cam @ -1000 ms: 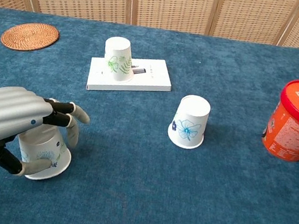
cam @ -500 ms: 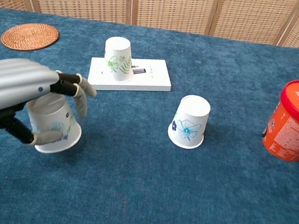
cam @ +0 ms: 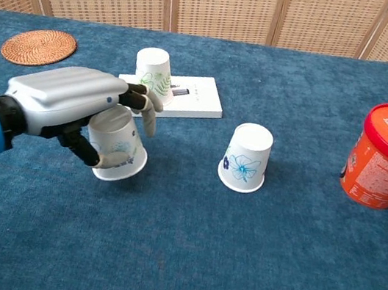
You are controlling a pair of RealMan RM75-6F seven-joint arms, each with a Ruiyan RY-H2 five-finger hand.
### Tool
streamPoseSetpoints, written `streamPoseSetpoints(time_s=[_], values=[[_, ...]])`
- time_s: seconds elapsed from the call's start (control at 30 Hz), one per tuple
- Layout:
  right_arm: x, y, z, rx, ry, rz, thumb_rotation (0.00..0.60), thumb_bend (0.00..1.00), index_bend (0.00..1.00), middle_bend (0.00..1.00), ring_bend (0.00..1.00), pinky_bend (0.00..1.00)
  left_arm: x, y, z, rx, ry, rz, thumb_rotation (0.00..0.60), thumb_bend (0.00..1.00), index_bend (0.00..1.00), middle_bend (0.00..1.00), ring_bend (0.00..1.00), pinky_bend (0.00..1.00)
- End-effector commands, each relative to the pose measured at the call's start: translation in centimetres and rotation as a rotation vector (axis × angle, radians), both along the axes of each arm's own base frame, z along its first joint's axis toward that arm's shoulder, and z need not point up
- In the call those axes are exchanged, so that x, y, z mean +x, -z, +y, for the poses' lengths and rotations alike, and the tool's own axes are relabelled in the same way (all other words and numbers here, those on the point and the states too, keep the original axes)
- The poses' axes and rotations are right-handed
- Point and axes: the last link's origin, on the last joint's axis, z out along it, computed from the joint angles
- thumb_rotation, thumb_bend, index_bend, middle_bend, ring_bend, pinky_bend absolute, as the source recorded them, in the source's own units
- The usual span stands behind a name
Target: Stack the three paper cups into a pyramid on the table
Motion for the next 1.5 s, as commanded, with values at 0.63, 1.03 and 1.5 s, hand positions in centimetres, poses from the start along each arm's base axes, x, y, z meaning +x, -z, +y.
streamPoseSetpoints(time_s=[0.63, 1.03, 1.5], values=[[-0.7, -0.5, 0.6, 0.001, 0.014, -0.015, 0.600, 0.39, 0.16, 0.18, 0.00, 0.22, 3.5, 4.2, 2.4, -0.013, -0.006, -0.011, 0.600, 0.43, 0.32, 0.14, 0.21, 0.48], [-1.0, -0.9, 0.9, -0.001, 0.020, -0.018, 0.600, 0.39, 0.16, 0.18, 0.00, 0.22, 4.7, 4.6, 2.3, -0.025, 0.014, -0.078, 0.600, 0.43, 0.19, 0.03, 0.01, 0.30], [-0.8, -0.8, 0.9, 0.005, 0.016, -0.014, 0.600, 0.39, 0.16, 0.18, 0.00, 0.22, 3.2, -0.5, 0.4, -0.006, 0.053, -0.079, 0.600, 0.43, 0.15, 0.00, 0.00, 0.19]])
